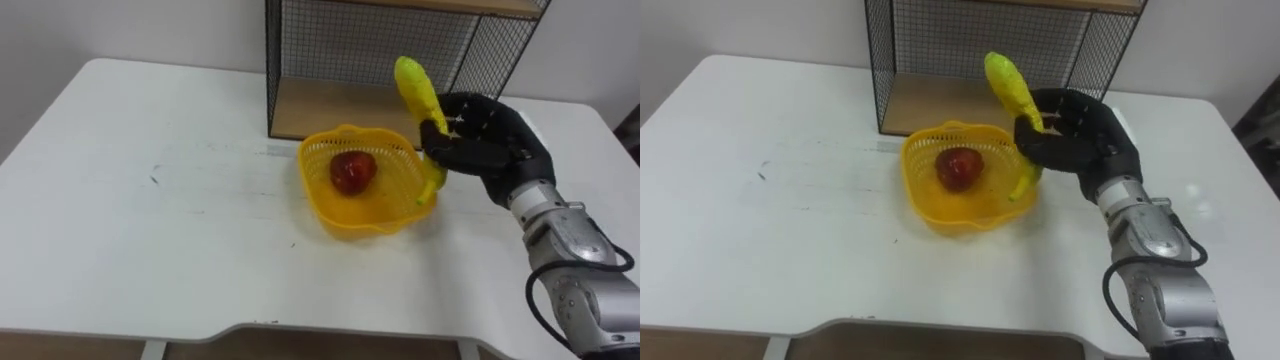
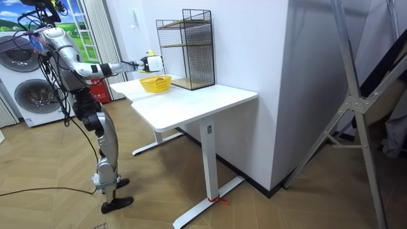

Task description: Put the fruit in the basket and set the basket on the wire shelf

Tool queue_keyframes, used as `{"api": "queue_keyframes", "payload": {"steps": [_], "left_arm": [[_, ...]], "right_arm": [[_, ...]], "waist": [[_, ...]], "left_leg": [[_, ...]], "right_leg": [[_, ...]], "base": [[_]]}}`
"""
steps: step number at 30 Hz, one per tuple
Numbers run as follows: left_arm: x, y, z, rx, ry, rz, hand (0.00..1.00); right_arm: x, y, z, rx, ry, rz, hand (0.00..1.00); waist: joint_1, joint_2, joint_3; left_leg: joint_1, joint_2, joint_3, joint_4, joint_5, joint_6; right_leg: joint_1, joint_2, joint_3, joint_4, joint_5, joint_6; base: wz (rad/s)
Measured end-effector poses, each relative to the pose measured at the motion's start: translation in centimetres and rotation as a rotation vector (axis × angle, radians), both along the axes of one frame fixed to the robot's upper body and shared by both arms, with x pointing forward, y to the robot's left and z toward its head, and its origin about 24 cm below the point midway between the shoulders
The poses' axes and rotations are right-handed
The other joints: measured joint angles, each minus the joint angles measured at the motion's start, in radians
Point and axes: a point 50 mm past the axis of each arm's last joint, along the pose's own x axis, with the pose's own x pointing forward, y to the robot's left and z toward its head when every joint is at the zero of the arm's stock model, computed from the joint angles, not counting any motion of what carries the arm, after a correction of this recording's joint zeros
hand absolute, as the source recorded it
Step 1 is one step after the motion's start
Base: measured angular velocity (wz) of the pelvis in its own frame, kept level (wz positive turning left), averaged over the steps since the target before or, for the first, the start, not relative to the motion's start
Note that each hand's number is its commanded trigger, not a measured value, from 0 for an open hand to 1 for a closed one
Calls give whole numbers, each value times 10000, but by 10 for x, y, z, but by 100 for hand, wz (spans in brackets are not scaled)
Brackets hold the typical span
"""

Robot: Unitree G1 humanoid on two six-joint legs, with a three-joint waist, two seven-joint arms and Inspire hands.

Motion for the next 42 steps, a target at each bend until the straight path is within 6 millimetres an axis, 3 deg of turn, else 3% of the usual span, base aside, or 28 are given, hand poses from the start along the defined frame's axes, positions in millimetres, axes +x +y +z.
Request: {"api": "queue_keyframes", "payload": {"steps": [5,11,24,30,36,39,42], "left_arm": [[5,1,0,15,-117,46,0],[7,2,0,76,-32,111,0],[6,3,1,124,65,246,0],[5,5,1,128,-17,509,0],[-2,6,1,-30,-224,1701,0],[-8,10,2,-107,-578,2958,0],[-17,16,4,-195,-1002,4766,0]], "right_arm": [[0,2,-1,-964,51,375,0],[3,5,-5,-1258,371,516,0],[2,1,-13,-1625,775,378,0],[2,1,-13,-1622,771,367,0],[2,0,-13,-1424,772,307,0],[2,-7,-8,-1018,559,-92,0],[2,-19,-2,-499,327,-900,0]], "waist": [[267,-44,20],[355,-81,118],[482,-65,109],[471,41,32],[290,82,37],[154,95,42],[-9,150,-3]], "left_leg": [[4,-2,23,-20,0,1],[-6,0,13,-68,0,1],[-28,-6,-25,-16,0,1],[4,-4,1,-13,0,1],[49,-8,-19,124,0,1],[20,-8,-23,97,-12,5],[31,-12,-46,80,-9,9]], "right_leg": [[0,0,10,-19,-1,1],[-19,5,14,-23,-1,1],[2,4,-7,-19,-1,1],[14,2,-37,-15,-1,1],[120,-9,-78,-18,-1,1],[117,-27,-153,-15,0,2],[123,-54,-237,-1,1,3]], "base": [[0],[0],[0],[0],[1],[2],[0]]}}
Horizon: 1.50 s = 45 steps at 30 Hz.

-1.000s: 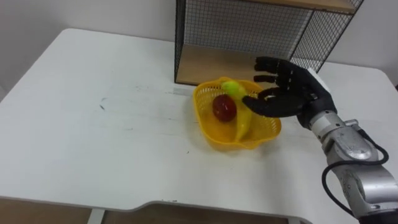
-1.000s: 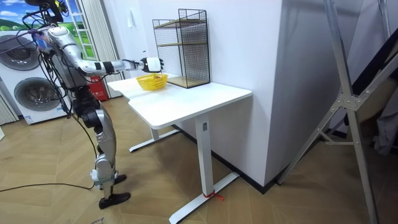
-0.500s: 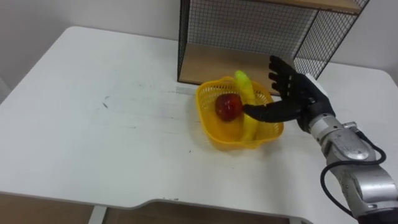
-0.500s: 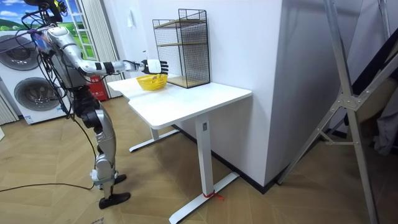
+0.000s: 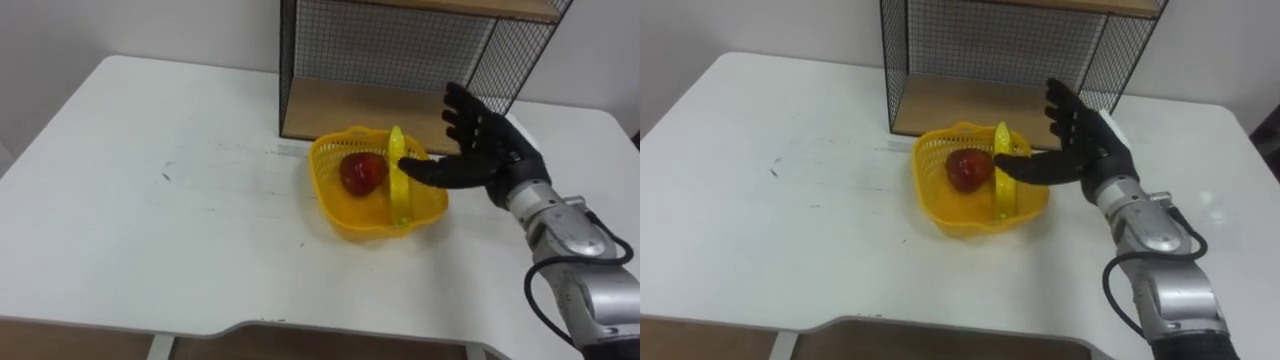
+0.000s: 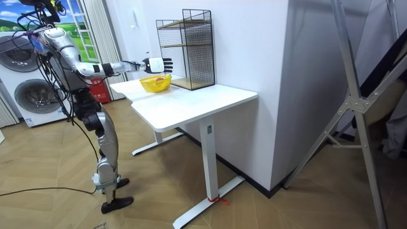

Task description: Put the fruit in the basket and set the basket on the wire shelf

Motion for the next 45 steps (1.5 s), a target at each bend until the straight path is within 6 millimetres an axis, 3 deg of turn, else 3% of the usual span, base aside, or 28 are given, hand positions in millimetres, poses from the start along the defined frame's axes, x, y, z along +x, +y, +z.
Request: {"api": "queue_keyframes", "payload": {"steps": [3,7,9,12,15,17,20,25,29,36,42,45], "left_arm": [[-5,8,3,15,-792,2334,0],[-3,28,12,858,-2177,4982,0],[2,38,19,1625,-2638,6006,0],[25,63,42,3095,-4120,7298,0],[49,86,75,4751,-5825,7872,0],[68,102,112,6277,-7340,8254,0],[84,112,149,7781,-8787,8538,0],[91,123,207,10578,-10537,8392,0],[98,122,245,11621,-12100,8107,0],[113,105,281,12313,-13790,6454,0],[142,83,277,10560,-14577,4567,0],[167,64,273,9166,-15150,3464,0]], "right_arm": [[-4,-16,6,443,-312,-1060,0],[-23,-34,13,1004,-787,-2233,0],[-33,-42,15,1143,-920,-2815,0],[-44,-61,14,1259,-966,-4123,0],[-57,-75,16,1086,-1114,-5093,0],[-68,-82,11,946,-912,-5693,0],[-83,-87,9,678,-795,-6075,0],[-93,-96,11,575,-1037,-6837,0],[-93,-96,14,589,-1237,-6724,0],[-92,-85,23,772,-1674,-5668,0],[-87,-67,9,1254,-1244,-4908,0],[-85,-53,-2,1737,-863,-4320,0]], "waist": [[-24,48,-17],[-21,130,-34],[-33,218,-60],[-46,257,-74],[24,359,-103],[105,438,-84],[247,554,-115],[258,693,-86],[262,715,-81],[208,815,-51],[-21,806,-15],[-110,760,30]], "left_leg": [[9,0,-23,10,2,-1],[71,1,-40,-52,7,-6],[72,-2,-52,-54,7,-6],[65,-34,-221,-75,26,-14],[112,-41,-205,-114,38,-7],[148,-35,-176,-155,38,-7],[197,-43,-87,-226,39,-4],[138,-33,-28,-234,39,-2],[115,-84,-41,-228,37,-4],[43,-110,-37,-103,33,5],[35,-101,-60,-90,33,1],[22,-123,-152,-58,35,1]], "right_leg": [[8,12,28,-10,0,0],[58,19,9,-31,0,0],[59,17,-1,-26,0,0],[83,10,-42,-29,0,0],[84,5,-8,-21,0,0],[79,16,75,-8,0,0],[46,13,171,-14,-1,1],[-60,29,280,-2,-1,1],[-89,37,253,-2,-1,0],[-102,4,212,-17,2,5],[-42,12,88,-7,2,5],[-16,0,58,3,2,5]], "base": [[0],[2],[0],[9],[-2],[-8],[-13],[-6],[0],[2],[5],[3]]}}
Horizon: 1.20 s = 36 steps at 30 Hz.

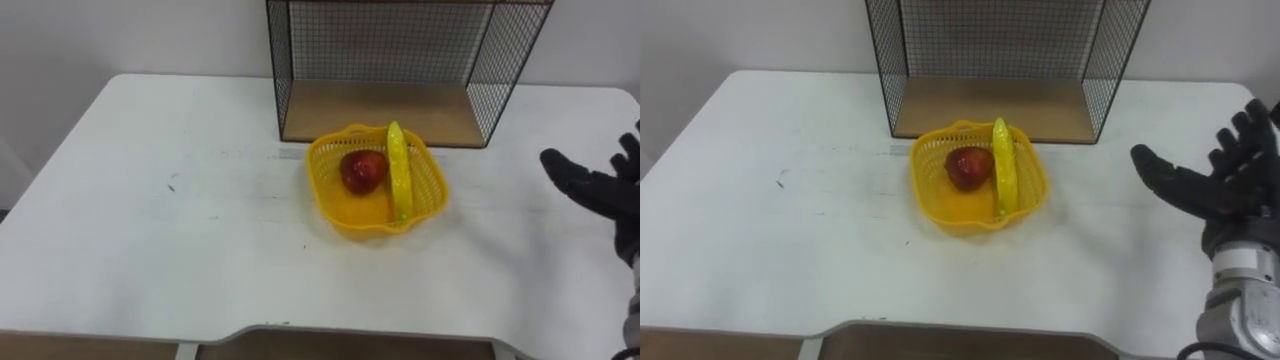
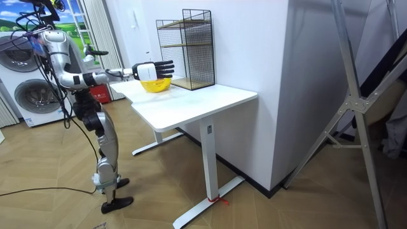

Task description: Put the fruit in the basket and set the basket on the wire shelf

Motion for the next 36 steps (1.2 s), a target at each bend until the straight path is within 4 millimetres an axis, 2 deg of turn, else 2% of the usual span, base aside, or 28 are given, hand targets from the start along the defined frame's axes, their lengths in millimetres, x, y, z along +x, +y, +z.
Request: {"api": "queue_keyframes", "payload": {"steps": [3,6,8,11,14,18,22,25,30,36], "left_arm": [[18,-20,-5,-469,-41,-1868,0],[32,-38,-13,-1202,-2,-3576,0],[43,-59,-24,-1972,184,-5241,0],[52,-82,-39,-3288,97,-6983,0],[58,-94,-51,-4024,274,-8081,0],[62,-102,-64,-4850,346,-8779,0],[64,-114,-76,-5546,530,-9139,0],[64,-124,-83,-5785,886,-9561,0],[64,-137,-95,-6179,1453,-9902,0],[62,-143,-108,-6599,1975,-10134,0]], "right_arm": [[1,13,-8,636,69,760,0],[3,22,-12,727,152,1359,0],[8,32,-19,929,345,1950,0],[14,41,-22,1146,334,2564,0],[16,44,-21,1320,157,2873,0],[20,49,-20,1595,-10,2952,0],[21,55,-31,1918,292,3075,0],[26,65,-37,1987,498,3531,0],[31,79,-35,1807,396,4382,0],[34,85,-36,2005,290,4615,0]], "waist": [[-61,-98,50],[-230,-141,49],[-307,-199,74],[-464,-327,149],[-491,-459,183],[-504,-568,170],[-509,-682,128],[-559,-690,128],[-720,-686,127],[-740,-678,117]], "left_leg": [[2,15,119,-38,4,2],[-6,12,138,-59,12,18],[86,5,176,-56,22,33],[150,34,278,-64,24,35],[151,103,395,-93,23,34],[185,133,485,-126,23,32],[206,139,509,-106,23,31],[189,143,535,-64,22,31],[154,159,530,-54,19,25],[193,167,543,-54,18,23]], "right_leg": [[-74,7,189,5,0,0],[-103,-5,201,12,4,8],[-63,-15,206,-1,4,8],[-63,-16,236,-20,4,9],[-108,-4,278,-21,5,10],[-119,-3,278,-19,7,14],[-96,-3,276,-5,7,14],[-100,-3,302,12,7,13],[-71,12,279,38,12,6],[-33,23,289,37,16,-1]], "base": [[-11],[-2],[-5],[-4],[-9],[-7],[0],[0],[0],[0]]}}
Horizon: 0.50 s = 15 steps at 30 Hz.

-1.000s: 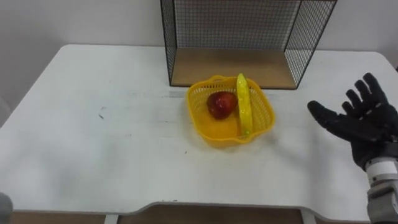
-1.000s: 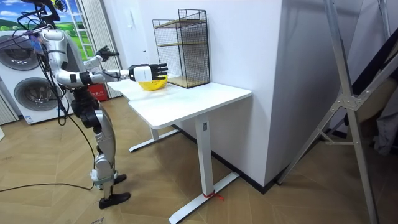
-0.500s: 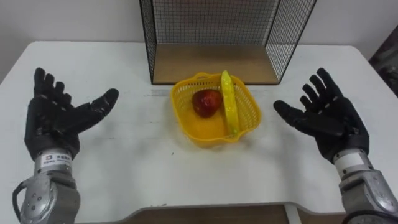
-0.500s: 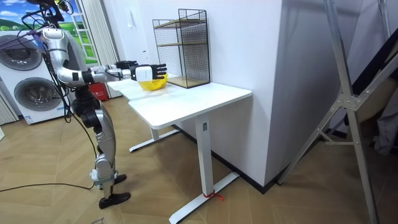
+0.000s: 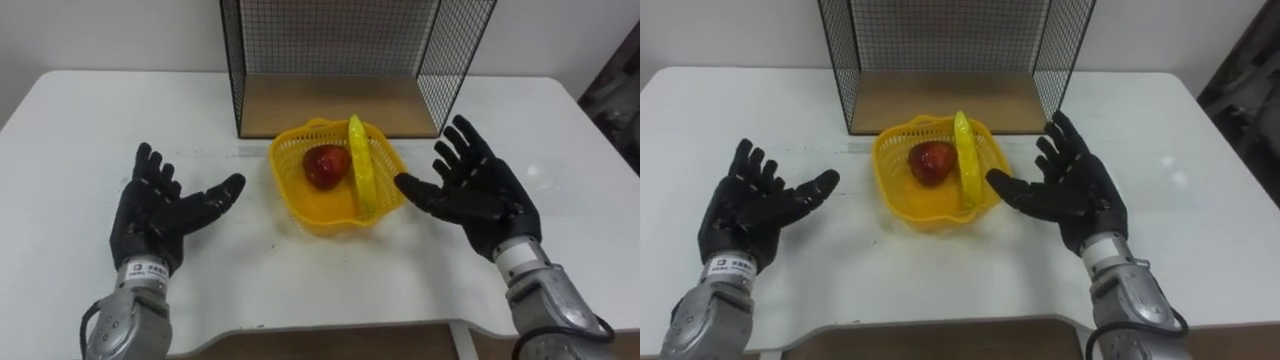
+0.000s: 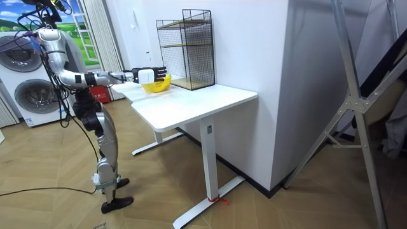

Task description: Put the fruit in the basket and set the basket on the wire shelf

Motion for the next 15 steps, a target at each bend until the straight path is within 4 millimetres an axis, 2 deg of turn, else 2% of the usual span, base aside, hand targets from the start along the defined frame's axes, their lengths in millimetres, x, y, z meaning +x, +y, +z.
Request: {"api": "queue_keyframes", "payload": {"steps": [4,15], "left_arm": [[-3,-1,-12,-42,512,-220,0],[-2,-3,-12,-142,462,-494,0]], "right_arm": [[-1,-1,-9,36,370,7,0],[-1,4,-17,78,720,348,0]], "waist": [[32,-5,2],[6,-3,0]], "left_leg": [[-19,-2,22,-5,0,0],[-27,-4,34,-21,0,0]], "right_leg": [[-24,3,42,-8,0,0],[-30,8,68,-12,1,2]], "base": [[0],[0]]}}
